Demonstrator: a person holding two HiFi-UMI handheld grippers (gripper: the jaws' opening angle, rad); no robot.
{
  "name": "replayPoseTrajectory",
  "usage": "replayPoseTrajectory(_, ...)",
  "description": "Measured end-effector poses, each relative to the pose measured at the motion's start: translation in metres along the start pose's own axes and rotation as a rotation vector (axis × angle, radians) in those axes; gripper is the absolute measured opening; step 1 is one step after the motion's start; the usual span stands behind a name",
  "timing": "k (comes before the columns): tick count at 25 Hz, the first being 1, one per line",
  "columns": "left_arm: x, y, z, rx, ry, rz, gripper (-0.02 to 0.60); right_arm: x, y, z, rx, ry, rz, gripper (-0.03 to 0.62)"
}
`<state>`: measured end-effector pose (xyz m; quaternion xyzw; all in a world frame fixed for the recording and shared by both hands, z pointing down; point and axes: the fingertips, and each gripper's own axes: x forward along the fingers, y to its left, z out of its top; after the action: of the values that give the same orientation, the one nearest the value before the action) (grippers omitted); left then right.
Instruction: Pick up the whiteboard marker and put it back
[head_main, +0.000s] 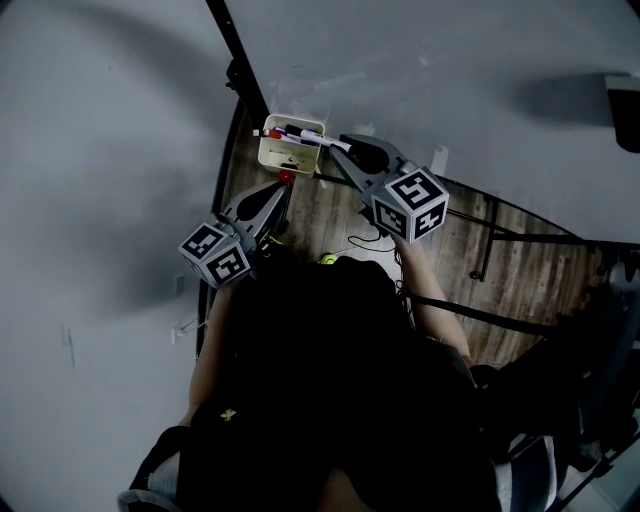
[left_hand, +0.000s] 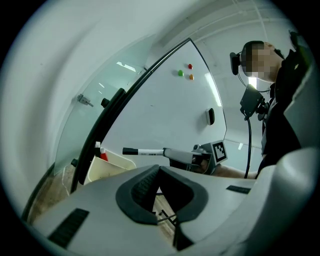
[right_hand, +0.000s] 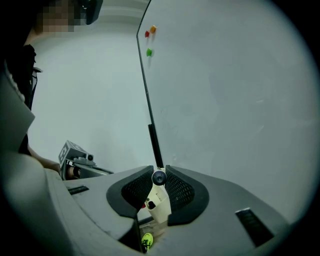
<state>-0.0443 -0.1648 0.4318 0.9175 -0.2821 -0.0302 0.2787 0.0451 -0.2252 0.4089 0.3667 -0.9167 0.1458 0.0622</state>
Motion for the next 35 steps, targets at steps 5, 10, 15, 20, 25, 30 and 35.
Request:
replayPoseTrajectory(5,0.003,0.001,0.001,-0.003,-0.018,-0.005,0.003,-0.007,0.007,0.008,-0.016,-0.006,0.003,0.071)
replayPoseTrajectory(10,0.007,0.003,0.001,0.003,-0.032,-0.013,0.003,-0.013,0.012,0.017,-0.036,-0.013,0.004,0.071)
replayPoseTrajectory(15,0.013,0.003,0.003,0.01,-0.04,-0.017,0.003,-0.016,0.016,0.023,-0.053,-0.02,0.0,0.071)
replayPoseTrajectory(20,0.018,0.005,0.008,-0.013,-0.076,-0.031,0.003,-0.018,0.018,0.03,-0.072,-0.024,0.009,0.071)
replayPoseTrajectory(25,0.023,0.001,0.002,-0.039,-0.063,-0.037,0.003,-0.024,0.023,0.037,-0.086,-0.034,0.016,0.071)
replayPoseTrajectory(30,0.027,-0.001,-0.003,-0.05,-0.056,-0.044,0.003,-0.027,0.022,0.038,-0.093,-0.037,0.014,0.071)
replayPoseTrajectory(35,0.024,0.0,-0.001,-0.066,-0.07,-0.045,0.003,-0.025,0.023,0.038,-0.089,-0.038,0.014,0.071)
